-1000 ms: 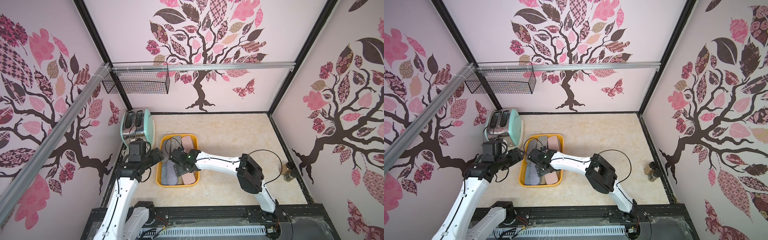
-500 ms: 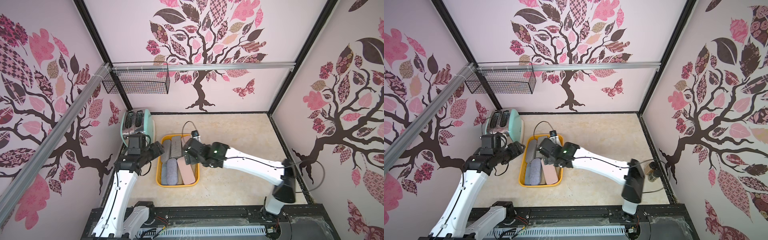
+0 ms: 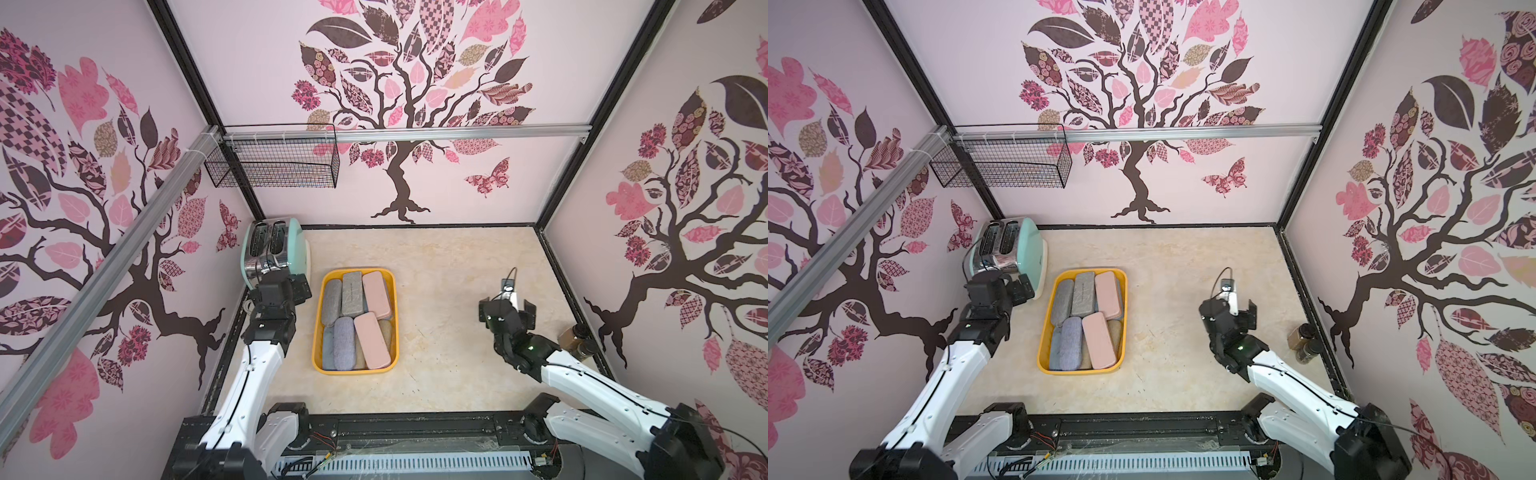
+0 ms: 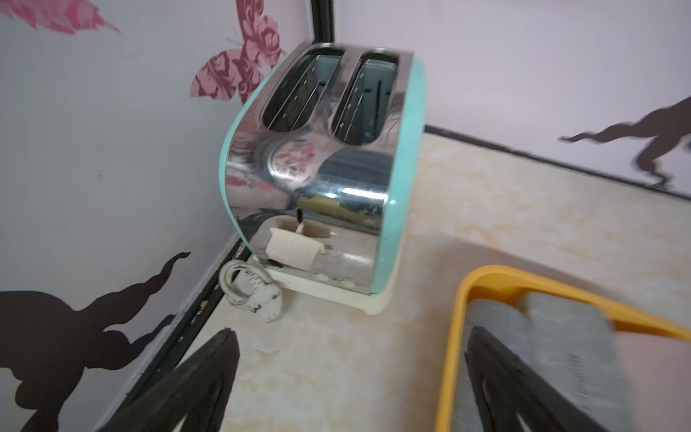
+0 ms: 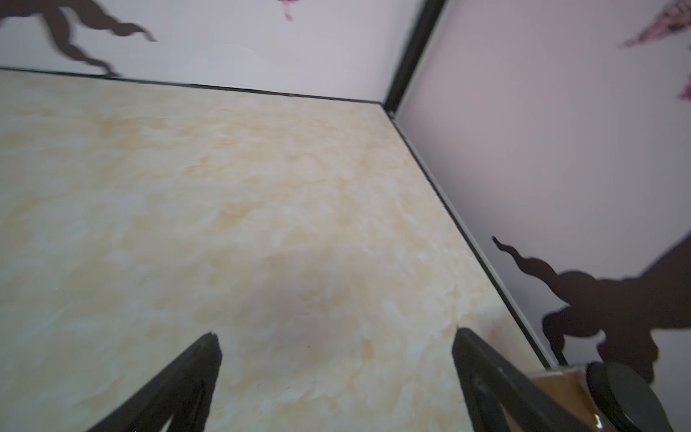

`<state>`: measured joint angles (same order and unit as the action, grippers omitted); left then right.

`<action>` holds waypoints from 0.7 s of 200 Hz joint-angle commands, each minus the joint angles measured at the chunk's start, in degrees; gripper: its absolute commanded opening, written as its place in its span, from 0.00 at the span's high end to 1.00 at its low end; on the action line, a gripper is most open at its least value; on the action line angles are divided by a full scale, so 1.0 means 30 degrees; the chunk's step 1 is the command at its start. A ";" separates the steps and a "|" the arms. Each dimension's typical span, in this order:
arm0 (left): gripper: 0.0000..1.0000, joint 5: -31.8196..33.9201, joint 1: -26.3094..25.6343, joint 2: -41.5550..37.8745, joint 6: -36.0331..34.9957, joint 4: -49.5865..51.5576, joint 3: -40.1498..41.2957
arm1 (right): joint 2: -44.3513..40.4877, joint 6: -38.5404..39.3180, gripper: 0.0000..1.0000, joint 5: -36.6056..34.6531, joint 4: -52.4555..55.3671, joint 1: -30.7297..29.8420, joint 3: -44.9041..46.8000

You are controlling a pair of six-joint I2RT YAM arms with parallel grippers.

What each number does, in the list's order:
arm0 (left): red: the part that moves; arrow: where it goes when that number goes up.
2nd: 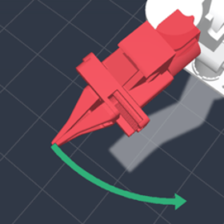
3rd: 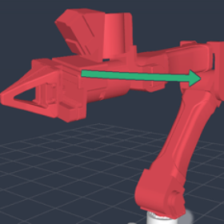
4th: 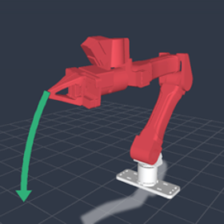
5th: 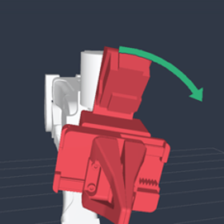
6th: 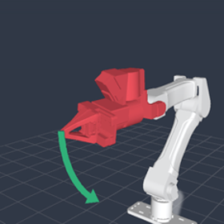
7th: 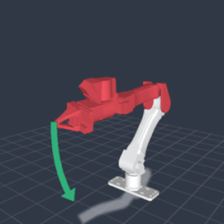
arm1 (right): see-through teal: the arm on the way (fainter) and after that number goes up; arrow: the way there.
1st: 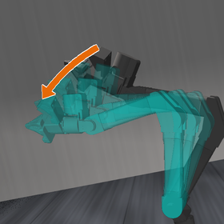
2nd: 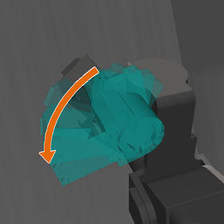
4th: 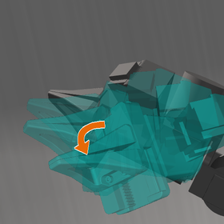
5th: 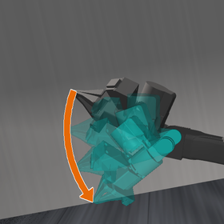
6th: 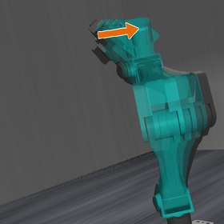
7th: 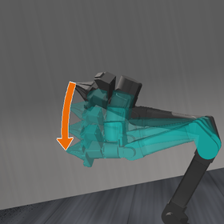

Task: Put the glasses cases into the storage boxes
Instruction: Reset both arms

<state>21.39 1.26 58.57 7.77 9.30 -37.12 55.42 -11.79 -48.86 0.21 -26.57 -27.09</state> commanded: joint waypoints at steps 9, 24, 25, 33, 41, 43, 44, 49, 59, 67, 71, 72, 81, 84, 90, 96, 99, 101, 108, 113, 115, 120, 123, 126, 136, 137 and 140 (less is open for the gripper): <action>0.03 -0.0625 0.0313 0.1490 -0.1938 -0.8210 0.4543 | 0.1703 0.0062 0.01 -0.0380 -0.5876 0.3230 0.0808; 0.03 -0.2856 0.0308 0.2346 -0.2437 -1.0925 0.5712 | 0.2736 0.0590 0.01 -0.0998 -0.9227 0.3465 0.2010; 0.03 -0.3000 0.0296 0.2399 -0.2484 -1.1041 0.5733 | 0.2810 0.0634 0.01 -0.0954 -0.9467 0.3480 0.2136; 0.03 -0.3789 0.0305 0.2887 -0.2906 -1.1683 0.5734 | 0.3500 0.0767 0.01 -0.0536 -1.1219 0.3465 0.2682; 0.03 -0.4222 0.0417 0.3537 -0.2865 -1.2492 0.5808 | 0.4321 0.0809 0.00 0.0292 -1.2676 0.3472 0.3130; 0.03 -0.4308 0.0457 0.3689 -0.2783 -1.2699 0.5848 | 0.4577 0.0799 0.01 0.0533 -1.3035 0.3467 0.3234; 0.03 -0.4327 0.0473 0.3773 -0.2745 -1.2748 0.5859 | 0.4698 0.0812 0.00 0.0646 -1.3217 0.3466 0.3261; 0.03 -0.4678 0.0615 0.4116 -0.2647 -1.3303 0.5889 | 0.5363 0.0750 0.01 0.1166 -1.4036 0.3465 0.3509; 0.03 -0.5691 0.1067 0.4458 -0.2591 -1.2736 0.5349 | 0.6910 0.1406 0.01 0.2043 -1.6248 0.3527 0.3736; 0.03 -0.6431 0.1334 0.4774 -0.2577 -1.2687 0.5140 | 0.7443 0.1497 0.01 0.2943 -1.4968 0.3517 0.2758; 0.03 -0.6701 0.1412 0.4923 -0.2510 -1.2957 0.5153 | 0.7666 0.1616 0.00 0.3664 -1.5074 0.3574 0.2441; 0.03 -0.6768 0.1419 0.4932 -0.2492 -1.2994 0.5160 | 0.7722 0.1748 0.00 0.3809 -1.5394 0.3563 0.2469; 0.03 -0.7434 0.1645 0.4982 -0.2399 -1.3151 0.5182 | 0.8574 0.3396 0.00 0.5112 -1.8870 0.3677 0.3147; 0.03 -0.7716 0.1747 0.5016 -0.2306 -1.3299 0.5191 | 0.8866 0.4036 0.01 0.5398 -1.9628 0.3744 0.3260; 0.03 -0.8183 0.1951 0.5147 -0.2054 -1.3800 0.5313 | 0.9482 0.4830 0.01 0.5266 -2.0593 0.3758 0.3202; 0.03 -0.8435 0.2173 0.5301 -0.1705 -1.4365 0.5472 | 0.9908 0.5097 0.01 0.5304 -2.1347 0.3897 0.3268; 0.03 -0.8471 0.2260 0.5407 -0.1575 -1.4707 0.5462 | 1.0127 0.5069 0.00 0.5997 -2.2003 0.4233 0.3480; 0.03 -0.8475 0.2331 0.5490 -0.1487 -1.4820 0.5468 | 1.0262 0.4911 0.01 0.6698 -2.2332 0.4426 0.3629; 0.03 -0.8468 0.2513 0.5691 -0.1287 -1.4846 0.5278 | 1.0740 0.4006 0.01 0.8875 -2.3920 0.5877 0.4304; 0.03 -0.8597 0.2656 0.5829 -0.1194 -1.4578 0.5082 | 1.0913 0.3042 0.01 1.0027 -2.4282 0.6874 0.4688; 0.03 -0.8712 0.2694 0.5881 -0.1186 -1.4502 0.5029 | 1.0978 0.2617 0.00 1.0305 -2.4184 0.7210 0.4752; 0.03 -0.8910 0.2818 0.6018 -0.1158 -1.4545 0.4956 | 1.1197 0.1884 0.00 1.0645 -2.4292 0.7918 0.4782; 0.03 -0.9003 0.2868 0.6108 -0.1107 -1.4675 0.4958 | 1.1299 0.1800 0.00 1.1187 -2.4575 0.8189 0.4856; 0.03 -0.9099 0.2929 0.6186 -0.1053 -1.4962 0.4999 | 1.1382 0.1932 0.00 1.1760 -2.4713 0.8267 0.4894; 0.03 -0.9109 0.3097 0.6403 -0.0774 -1.6047 0.5330 | 1.1638 0.2357 0.00 1.2604 -2.3890 0.8286 0.4269; 0.03 -0.9086 0.3097 0.6419 -0.0730 -1.6209 0.5366 | 1.1641 0.2368 0.00 1.2614 -2.3772 0.8293 0.4204; 0.03 -0.8989 0.3137 0.6455 -0.0622 -1.6560 0.5460 | 1.1604 0.2377 0.00 1.2591 -2.3434 0.8262 0.4058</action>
<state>-2.70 9.58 76.51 3.36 -32.47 -20.93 88.29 -3.46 -23.20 -64.62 -3.86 -13.58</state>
